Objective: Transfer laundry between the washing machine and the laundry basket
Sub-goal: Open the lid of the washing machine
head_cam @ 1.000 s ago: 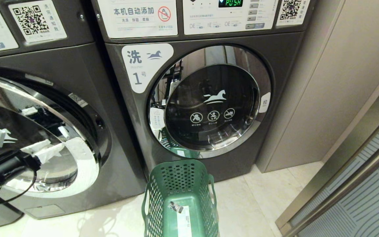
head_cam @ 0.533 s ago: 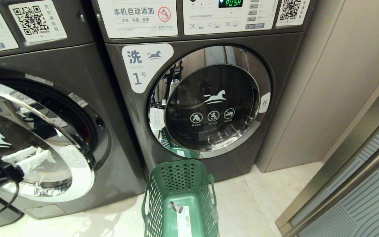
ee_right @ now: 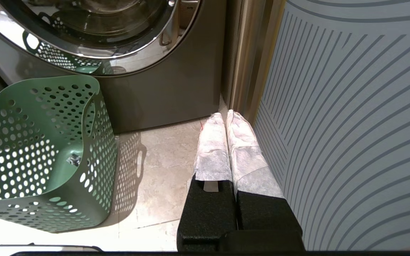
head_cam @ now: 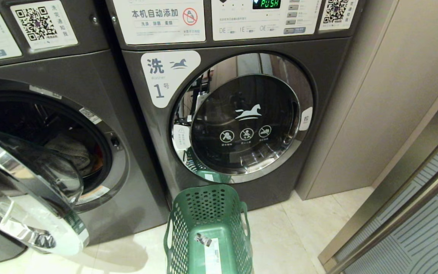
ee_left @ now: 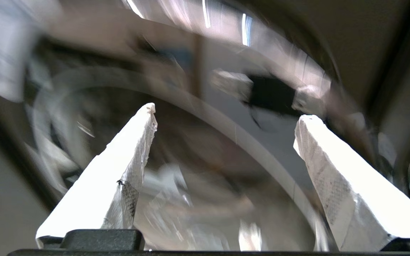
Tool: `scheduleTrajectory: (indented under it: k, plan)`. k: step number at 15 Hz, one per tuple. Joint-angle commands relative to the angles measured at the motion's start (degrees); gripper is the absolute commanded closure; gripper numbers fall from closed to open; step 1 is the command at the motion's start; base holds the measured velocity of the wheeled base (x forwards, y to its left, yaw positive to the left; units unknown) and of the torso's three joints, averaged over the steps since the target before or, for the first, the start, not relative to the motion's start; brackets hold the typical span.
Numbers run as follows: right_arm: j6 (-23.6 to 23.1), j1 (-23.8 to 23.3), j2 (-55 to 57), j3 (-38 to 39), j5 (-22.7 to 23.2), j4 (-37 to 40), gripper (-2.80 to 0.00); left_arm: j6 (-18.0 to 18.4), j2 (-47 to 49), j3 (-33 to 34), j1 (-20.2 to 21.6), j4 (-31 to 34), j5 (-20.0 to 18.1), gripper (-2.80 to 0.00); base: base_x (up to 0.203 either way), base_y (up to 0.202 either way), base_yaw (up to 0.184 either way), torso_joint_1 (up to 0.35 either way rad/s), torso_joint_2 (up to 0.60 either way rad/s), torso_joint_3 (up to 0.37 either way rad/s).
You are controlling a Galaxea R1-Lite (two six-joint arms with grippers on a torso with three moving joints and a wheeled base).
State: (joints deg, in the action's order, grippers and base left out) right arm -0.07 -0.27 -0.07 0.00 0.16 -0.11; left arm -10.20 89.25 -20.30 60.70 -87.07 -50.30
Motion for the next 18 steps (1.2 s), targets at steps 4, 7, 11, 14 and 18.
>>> scheduleTrajectory:
  k: [4, 7, 11, 14, 18]
  plan:
    - [-0.01, 0.00, 0.07, 0.00, 0.02, -0.06, 0.00, -10.53, -19.81, -12.24, 4.74, 6.31, 17.11, -2.80, 0.000, 0.000, 0.000, 0.000, 0.00, 0.000]
    - [-0.01, 0.00, 0.07, 0.00, 0.02, 0.02, 0.00, -9.84, -19.38, -18.10, -3.81, 13.69, 27.14, 0.00, 0.000, 0.000, 0.000, 0.000, 0.00, 0.000]
    - [-0.01, 0.00, 0.07, 0.00, 0.02, -0.07, 0.00, -3.79, -17.15, -17.18, -10.79, 15.70, 30.86, 0.00, 0.000, 0.000, 0.000, 0.000, 0.00, 0.000]
    - [-0.01, 0.00, 0.07, 0.00, 0.02, -0.06, 0.00, 3.00, -11.60, -13.15, -14.97, 16.24, 41.99, 0.00, 0.000, 0.000, 0.000, 0.000, 0.00, 0.000]
    - [-0.01, 0.00, 0.07, 0.00, 0.02, -0.07, 0.00, 13.24, -3.07, -10.80, -15.96, 22.58, 60.07, 0.00, 0.000, 0.000, 0.000, 0.000, 0.00, 0.000]
